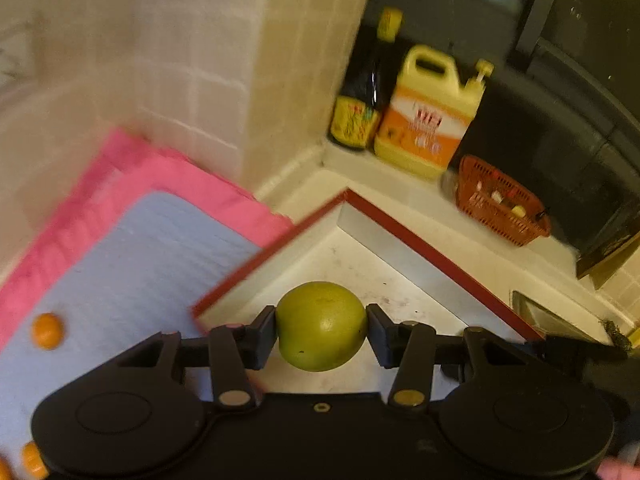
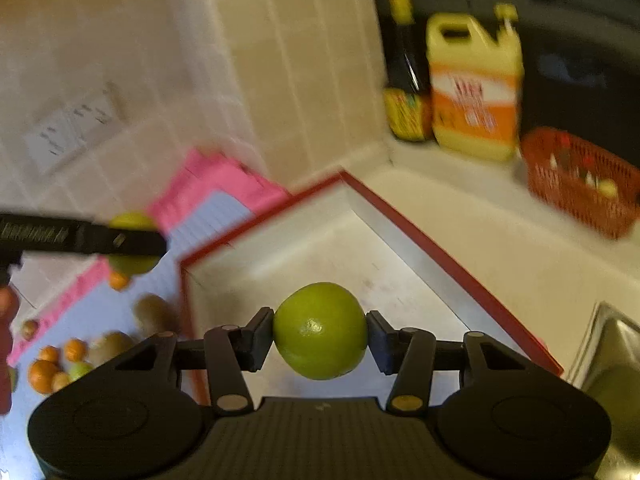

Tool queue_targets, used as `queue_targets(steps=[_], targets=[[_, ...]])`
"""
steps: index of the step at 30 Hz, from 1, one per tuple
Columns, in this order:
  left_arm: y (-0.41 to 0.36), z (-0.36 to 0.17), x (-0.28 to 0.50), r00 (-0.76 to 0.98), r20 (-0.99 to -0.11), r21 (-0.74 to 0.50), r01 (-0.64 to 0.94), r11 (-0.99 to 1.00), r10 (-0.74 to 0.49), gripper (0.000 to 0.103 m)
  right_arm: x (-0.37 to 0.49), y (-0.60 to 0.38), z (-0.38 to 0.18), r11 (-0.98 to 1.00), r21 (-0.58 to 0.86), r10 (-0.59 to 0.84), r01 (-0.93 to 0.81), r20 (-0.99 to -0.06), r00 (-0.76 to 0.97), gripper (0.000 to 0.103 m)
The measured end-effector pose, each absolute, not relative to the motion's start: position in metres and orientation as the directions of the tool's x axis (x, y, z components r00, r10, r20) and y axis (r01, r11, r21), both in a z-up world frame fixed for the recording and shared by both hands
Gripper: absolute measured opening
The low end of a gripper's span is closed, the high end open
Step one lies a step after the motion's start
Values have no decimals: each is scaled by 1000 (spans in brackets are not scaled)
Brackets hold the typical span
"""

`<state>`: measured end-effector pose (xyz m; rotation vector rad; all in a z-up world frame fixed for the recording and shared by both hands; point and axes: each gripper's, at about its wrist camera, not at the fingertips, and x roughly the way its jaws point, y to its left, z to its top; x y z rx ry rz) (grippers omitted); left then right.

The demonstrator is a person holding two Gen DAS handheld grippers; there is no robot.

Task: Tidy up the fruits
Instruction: 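Carry both green apples into the red box and open both grippers, then move both open grippers back over the fruit on the mat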

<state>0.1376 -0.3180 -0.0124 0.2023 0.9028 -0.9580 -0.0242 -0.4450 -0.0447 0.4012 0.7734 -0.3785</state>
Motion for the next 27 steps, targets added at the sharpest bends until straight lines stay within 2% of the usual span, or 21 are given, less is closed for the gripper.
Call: queue_targets(steps=[9, 14, 19, 20, 21, 22, 23, 27], targets=[[-388, -79, 156, 172, -839, -211, 771, 601, -516, 57, -17, -469, -85, 864, 177, -145, 472, -810, 569, 52], [-405, -99, 157, 119, -879, -221, 757, 615, -462, 58, -10, -473, -94, 881, 179, -98, 438, -837, 539, 52], [-409, -102, 156, 136, -877, -212, 752, 624, -462, 59, -11, -473, -99, 889, 198, -61, 413, -843, 535, 53], [-406, -100, 155, 143, -870, -214, 754, 621, -473, 64, -12, -475, -97, 885, 216, -48, 412, -839, 542, 54], [-402, -95, 153, 146, -860, -220, 759, 613, -490, 77, -17, -478, -94, 877, 252, -28, 410, -825, 565, 59], [-398, -90, 152, 154, -851, -224, 760, 611, -502, 79, -21, -482, -89, 868, 284, -12, 408, -808, 589, 76], [-393, -85, 151, 164, -842, -224, 760, 610, -513, 79, -25, -485, -83, 860, 309, -6, 405, -789, 614, 86], [-364, -58, 147, 227, -812, -208, 748, 630, -538, 79, -36, -494, -57, 854, 310, -56, 418, -743, 666, 87]])
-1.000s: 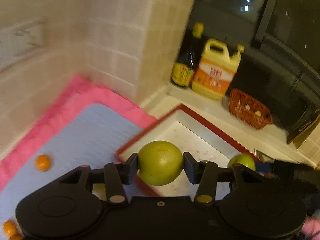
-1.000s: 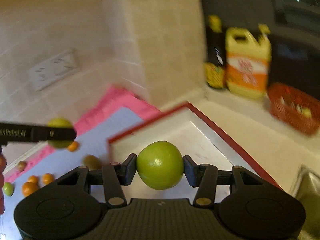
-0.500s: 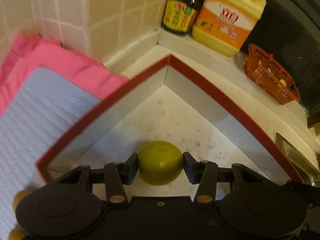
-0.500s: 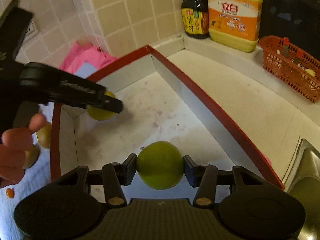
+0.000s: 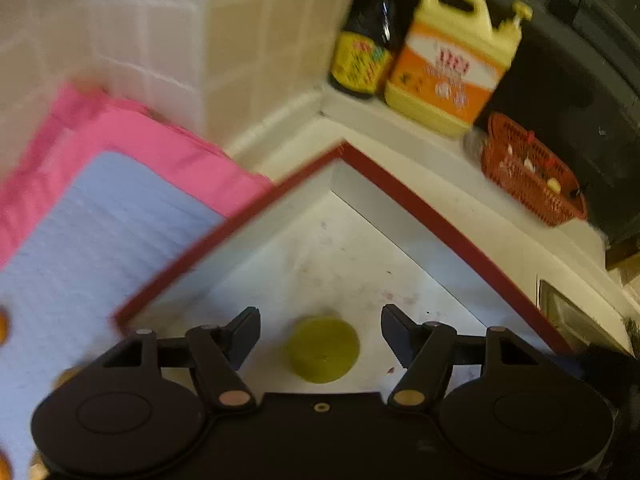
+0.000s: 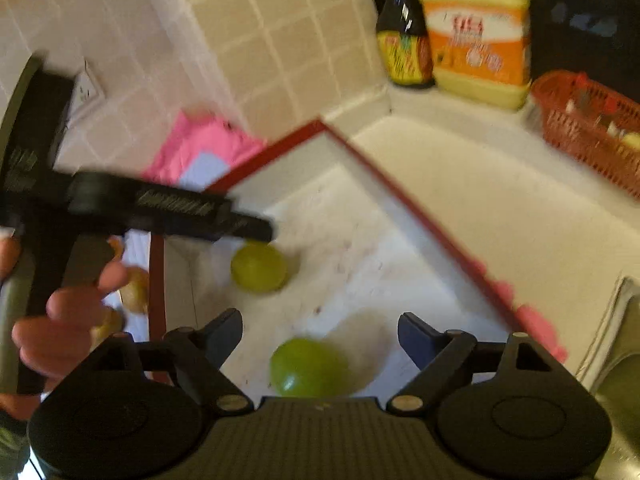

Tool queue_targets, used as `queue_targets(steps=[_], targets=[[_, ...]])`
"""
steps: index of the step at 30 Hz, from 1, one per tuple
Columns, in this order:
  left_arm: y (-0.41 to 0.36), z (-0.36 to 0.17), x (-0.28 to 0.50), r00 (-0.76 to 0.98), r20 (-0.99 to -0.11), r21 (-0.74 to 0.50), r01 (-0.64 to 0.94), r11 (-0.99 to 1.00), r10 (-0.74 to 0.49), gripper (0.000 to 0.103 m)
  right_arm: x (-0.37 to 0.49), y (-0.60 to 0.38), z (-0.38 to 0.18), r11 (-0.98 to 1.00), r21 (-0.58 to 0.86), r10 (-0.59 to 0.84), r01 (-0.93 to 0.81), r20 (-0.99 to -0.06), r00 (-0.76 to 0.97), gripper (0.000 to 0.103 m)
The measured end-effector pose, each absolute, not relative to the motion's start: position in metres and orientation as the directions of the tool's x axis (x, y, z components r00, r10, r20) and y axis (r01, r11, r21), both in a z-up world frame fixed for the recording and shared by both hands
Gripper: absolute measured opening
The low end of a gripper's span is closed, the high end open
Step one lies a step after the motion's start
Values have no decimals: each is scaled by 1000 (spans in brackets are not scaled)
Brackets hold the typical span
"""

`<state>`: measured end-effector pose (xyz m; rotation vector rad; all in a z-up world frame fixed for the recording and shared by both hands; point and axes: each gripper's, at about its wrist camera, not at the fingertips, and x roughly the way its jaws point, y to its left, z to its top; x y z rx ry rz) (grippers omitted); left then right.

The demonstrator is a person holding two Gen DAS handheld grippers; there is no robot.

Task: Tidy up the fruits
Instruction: 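Move both open grippers back over the fruit on the mat, then close the left gripper on a large orange while the right grips a kiwi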

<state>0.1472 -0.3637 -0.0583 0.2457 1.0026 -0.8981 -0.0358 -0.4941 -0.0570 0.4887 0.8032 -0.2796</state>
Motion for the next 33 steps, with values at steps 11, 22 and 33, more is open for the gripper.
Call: queue_targets(steps=[11, 22, 33], targets=[[-184, 35, 153, 507, -702, -130, 599, 790, -500, 79, 0, -433, -2, 893, 261, -123, 367, -643, 756, 99], [-14, 51, 144, 642, -673, -91, 419, 903, -366, 80, 57, -339, 9, 892, 400, 108, 212, -643, 758, 101], [38, -11, 146, 573, -741, -150, 364, 919, -349, 80, 109, -284, -42, 794, 539, 310, 281, -757, 576, 97]])
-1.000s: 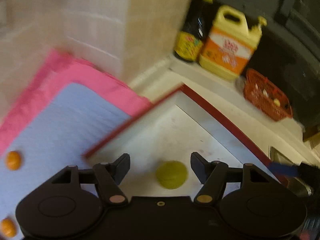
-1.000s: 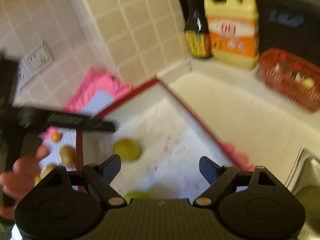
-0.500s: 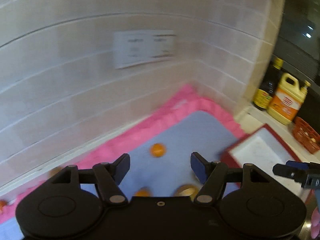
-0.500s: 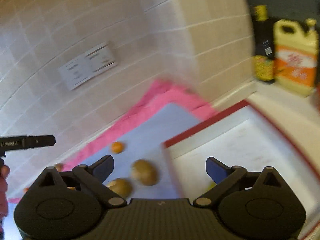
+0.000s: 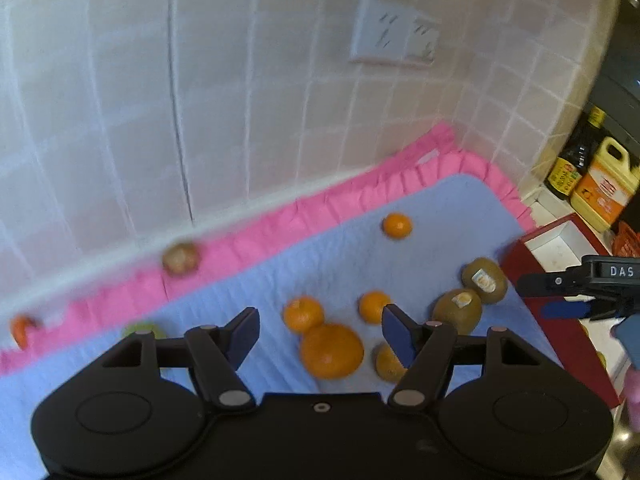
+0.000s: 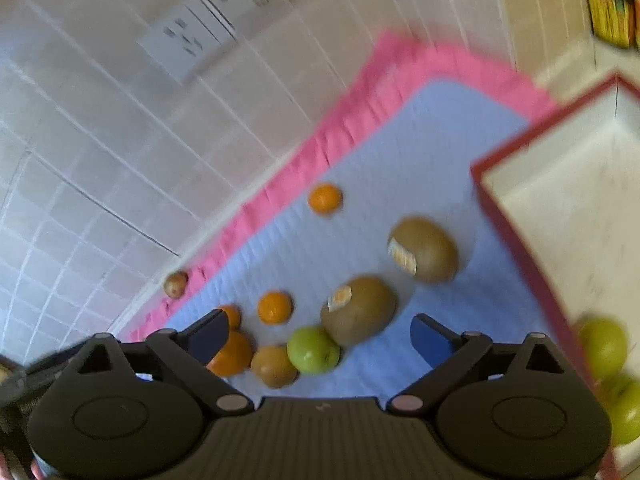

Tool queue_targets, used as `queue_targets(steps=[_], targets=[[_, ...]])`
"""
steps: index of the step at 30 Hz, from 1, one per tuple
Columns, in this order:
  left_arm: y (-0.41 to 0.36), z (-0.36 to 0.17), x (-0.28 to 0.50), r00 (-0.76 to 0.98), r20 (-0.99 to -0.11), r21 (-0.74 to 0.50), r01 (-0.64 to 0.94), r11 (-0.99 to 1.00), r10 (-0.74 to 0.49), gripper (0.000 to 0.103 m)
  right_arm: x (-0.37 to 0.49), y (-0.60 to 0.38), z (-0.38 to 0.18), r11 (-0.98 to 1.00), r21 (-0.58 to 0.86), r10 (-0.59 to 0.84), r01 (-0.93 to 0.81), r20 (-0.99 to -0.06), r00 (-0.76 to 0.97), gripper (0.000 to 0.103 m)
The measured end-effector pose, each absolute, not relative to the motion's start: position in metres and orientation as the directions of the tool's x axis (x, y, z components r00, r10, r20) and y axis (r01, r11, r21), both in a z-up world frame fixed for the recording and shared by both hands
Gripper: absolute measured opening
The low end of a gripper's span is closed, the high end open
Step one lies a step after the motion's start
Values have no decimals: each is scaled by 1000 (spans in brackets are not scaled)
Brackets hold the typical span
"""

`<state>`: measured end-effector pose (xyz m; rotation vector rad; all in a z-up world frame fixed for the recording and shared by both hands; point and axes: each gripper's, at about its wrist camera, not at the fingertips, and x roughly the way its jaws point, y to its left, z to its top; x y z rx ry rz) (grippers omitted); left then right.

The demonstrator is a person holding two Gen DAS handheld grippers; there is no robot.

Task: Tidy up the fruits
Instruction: 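Close the left gripper on a large orange while the right grips a kiwi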

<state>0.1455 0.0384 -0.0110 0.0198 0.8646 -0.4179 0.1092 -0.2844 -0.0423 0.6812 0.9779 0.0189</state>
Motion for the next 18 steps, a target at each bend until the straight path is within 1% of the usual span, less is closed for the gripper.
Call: queue_targets(steps=[4, 7, 9, 10, 11, 12, 14, 18], targets=[[35, -49, 160, 523, -773, -224, 305, 925, -360, 80, 121, -281, -65, 761, 554, 314, 337, -770, 556, 97], [28, -72, 169, 489, -793, -250, 284, 926, -364, 80, 133, -273, -76, 794, 491, 258, 359, -806, 532, 96], [24, -83, 174, 475, -803, -254, 274, 928, -360, 80, 141, -268, -84, 808, 458, 231, 371, -825, 516, 88], [24, -87, 175, 472, -805, -257, 268, 929, -359, 80, 144, -266, -89, 809, 449, 221, 380, -831, 511, 87], [25, -90, 177, 469, -805, -264, 263, 928, -362, 80, 147, -265, -94, 807, 442, 213, 390, -836, 507, 83], [25, -92, 180, 465, -805, -274, 260, 926, -368, 80, 149, -266, -98, 805, 437, 207, 401, -840, 501, 76], [26, -96, 183, 458, -806, -284, 255, 924, -374, 80, 154, -265, -105, 795, 444, 211, 412, -841, 499, 69], [26, -103, 189, 444, -806, -308, 249, 918, -391, 80, 161, -261, -112, 789, 433, 190, 436, -847, 497, 70]])
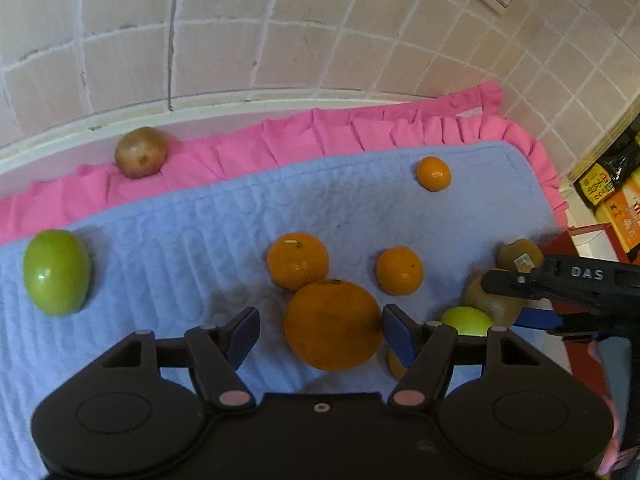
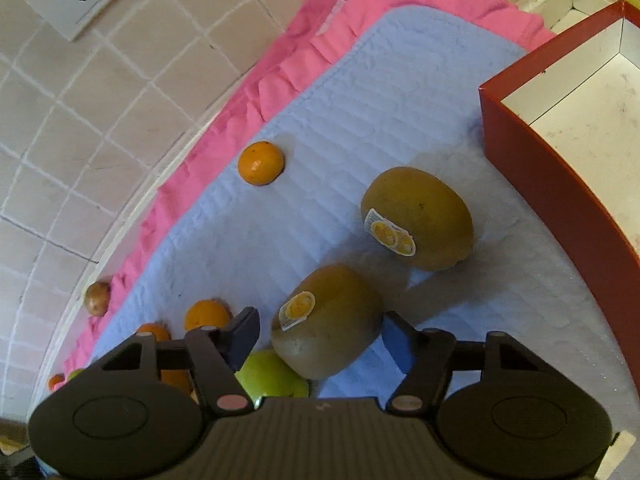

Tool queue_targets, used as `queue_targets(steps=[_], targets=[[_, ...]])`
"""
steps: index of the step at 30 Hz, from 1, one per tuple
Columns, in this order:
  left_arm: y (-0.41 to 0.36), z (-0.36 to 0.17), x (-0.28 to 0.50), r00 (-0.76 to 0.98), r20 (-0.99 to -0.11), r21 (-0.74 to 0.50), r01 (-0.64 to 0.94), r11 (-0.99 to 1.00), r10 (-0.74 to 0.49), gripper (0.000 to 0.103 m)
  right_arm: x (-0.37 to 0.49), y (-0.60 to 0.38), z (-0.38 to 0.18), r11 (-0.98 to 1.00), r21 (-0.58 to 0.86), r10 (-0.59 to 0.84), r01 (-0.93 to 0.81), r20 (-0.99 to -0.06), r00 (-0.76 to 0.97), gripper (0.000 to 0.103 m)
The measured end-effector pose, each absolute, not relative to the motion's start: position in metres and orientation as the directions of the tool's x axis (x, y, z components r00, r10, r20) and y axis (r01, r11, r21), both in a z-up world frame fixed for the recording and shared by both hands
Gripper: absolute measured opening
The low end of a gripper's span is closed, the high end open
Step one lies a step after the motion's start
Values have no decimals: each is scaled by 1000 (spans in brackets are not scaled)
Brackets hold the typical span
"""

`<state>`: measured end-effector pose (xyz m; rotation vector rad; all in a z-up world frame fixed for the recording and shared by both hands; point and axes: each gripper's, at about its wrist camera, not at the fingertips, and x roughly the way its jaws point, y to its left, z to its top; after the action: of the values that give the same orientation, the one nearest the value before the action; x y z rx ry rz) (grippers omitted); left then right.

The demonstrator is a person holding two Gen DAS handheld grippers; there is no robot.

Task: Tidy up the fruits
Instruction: 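Close the left gripper on a large orange while the right grips a kiwi, then carry the orange and kiwi into the red box and open both grippers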

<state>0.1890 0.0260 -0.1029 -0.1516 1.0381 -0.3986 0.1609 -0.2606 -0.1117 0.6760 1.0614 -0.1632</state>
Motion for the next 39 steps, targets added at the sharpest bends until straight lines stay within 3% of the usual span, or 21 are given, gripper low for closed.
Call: queue_targets(steps=[6, 9, 20, 30, 39], targets=[[21, -109, 193, 429, -805, -333, 246, 910, -411, 81, 168, -257, -121, 789, 422, 184, 447, -856, 484, 70], [17, -112, 194, 411, -801, -356, 257, 899, -435, 70, 168, -254, -120, 808, 407, 167, 426, -851, 497, 65], [10, -100, 176, 456, -796, -298, 278, 913, -399, 67, 152, -263, -112, 778, 477, 205, 408, -808, 553, 64], [5, -69, 145, 508, -765, -281, 290, 915, -396, 67, 125, -270, -79, 784, 520, 217, 340, -742, 634, 64], [-42, -16, 130, 552, -690, -248, 427, 869, -468, 67, 83, -318, -18, 771, 551, 141, 320, -637, 758, 64]])
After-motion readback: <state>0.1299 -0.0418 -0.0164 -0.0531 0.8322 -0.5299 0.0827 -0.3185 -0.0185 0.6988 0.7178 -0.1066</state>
